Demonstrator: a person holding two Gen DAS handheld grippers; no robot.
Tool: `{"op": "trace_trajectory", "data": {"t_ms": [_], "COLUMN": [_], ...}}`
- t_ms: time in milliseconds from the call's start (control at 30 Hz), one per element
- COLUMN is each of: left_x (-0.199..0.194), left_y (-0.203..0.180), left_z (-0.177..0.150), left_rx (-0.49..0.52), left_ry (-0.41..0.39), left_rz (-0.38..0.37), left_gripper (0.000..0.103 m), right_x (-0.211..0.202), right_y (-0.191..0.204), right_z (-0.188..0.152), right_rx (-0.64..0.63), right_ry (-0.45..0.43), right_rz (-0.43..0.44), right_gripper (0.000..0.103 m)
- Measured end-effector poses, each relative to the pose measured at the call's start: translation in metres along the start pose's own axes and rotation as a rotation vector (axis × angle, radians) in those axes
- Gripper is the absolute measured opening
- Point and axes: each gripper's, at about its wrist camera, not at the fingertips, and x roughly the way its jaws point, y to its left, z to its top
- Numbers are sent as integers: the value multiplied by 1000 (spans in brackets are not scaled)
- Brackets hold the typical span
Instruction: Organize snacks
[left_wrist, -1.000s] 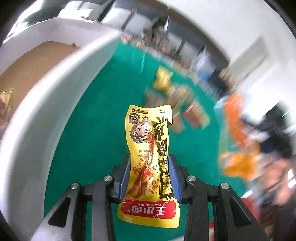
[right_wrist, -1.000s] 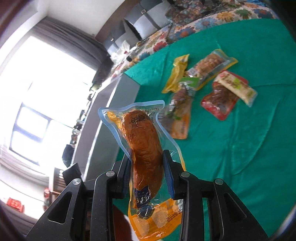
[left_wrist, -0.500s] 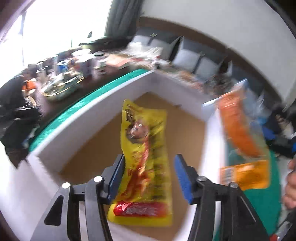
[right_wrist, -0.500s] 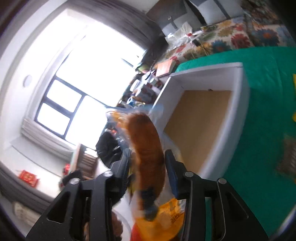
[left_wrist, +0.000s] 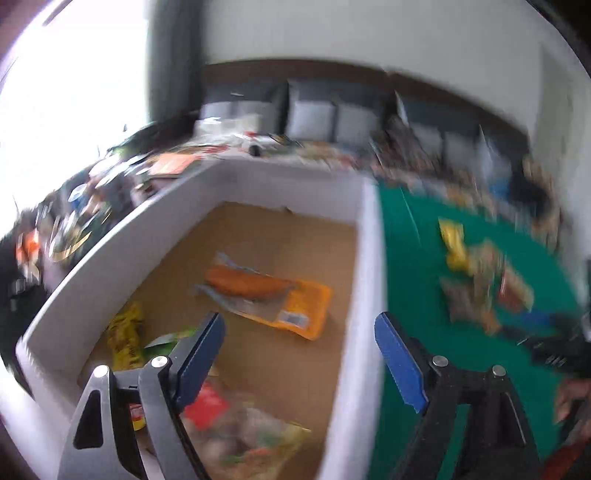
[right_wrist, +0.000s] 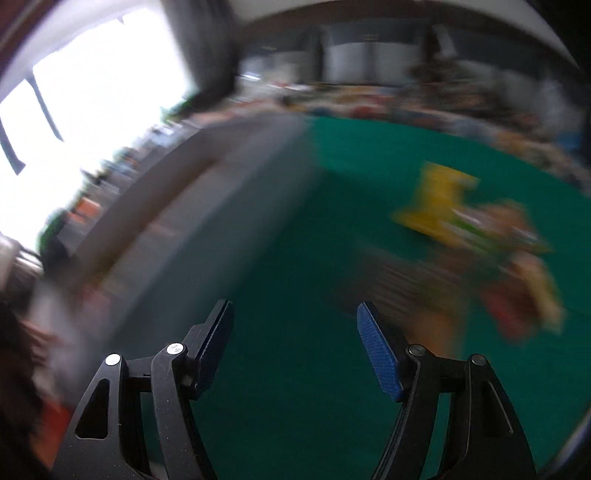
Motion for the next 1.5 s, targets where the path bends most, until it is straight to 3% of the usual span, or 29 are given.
{"op": "trace_trajectory", "data": {"t_ms": [67, 100, 200, 333, 433, 567, 667, 733, 767, 833, 900, 1000, 1133, 1167, 1267, 1433, 1500], "left_x": [6, 3, 0, 1, 3, 1, -28, -48, -62, -76, -82, -65, -2, 24, 75, 122, 130], "left_y": [-29, -37, -37, -36, -35, -36, -47, -60, -74, -96, -127, -176, -221, -230, -244, -253, -249], "left_z": [1, 1, 3, 3, 1, 0, 4, 7, 9, 13, 18, 20, 4, -4, -18, -31, -32], "left_rx": [108, 126, 43, 0, 3, 4, -3, 11, 28, 65, 134, 218, 214, 196, 169, 158, 135], "left_ry": [31, 6, 2, 25, 45, 59, -75, -161, -222, -287, -304, -226, -19, 47, 141, 191, 202], "left_rz": [41, 48, -4, -4, -11, -18, 79, 101, 87, 47, -19, -115, -216, -221, -168, -101, -125], "left_gripper": [82, 82, 82, 82, 83, 85, 85, 93, 100, 103, 103, 103, 103, 103, 102, 103, 103], "right_x": [-5, -11, -32, -49, -62, -65, -63, -59, -58, -60, -56, -48, -46, -47, -47, -47, -47], "right_y": [-46, -72, -138, -219, -254, -272, -279, -278, -279, -277, -282, -284, -287, -287, -286, -286, -287], "right_z": [-34, -50, -87, -123, -134, -133, -131, -128, -126, -125, -118, -110, -109, -109, -109, -109, -108], "right_rx": [12, 31, 91, 208, 299, 353, 383, 389, 393, 417, 449, 446, 449, 450, 451, 451, 451], "right_ry": [9, 8, -3, 15, -6, -26, -31, -27, -24, -16, -10, -25, -25, -26, -26, -26, -26], "right_rz": [-127, -189, -337, -476, -512, -502, -492, -495, -498, -501, -514, -526, -516, -515, -513, -513, -513], "right_gripper": [72, 72, 72, 72, 72, 76, 79, 83, 84, 86, 87, 89, 92, 92, 92, 92, 92]}}
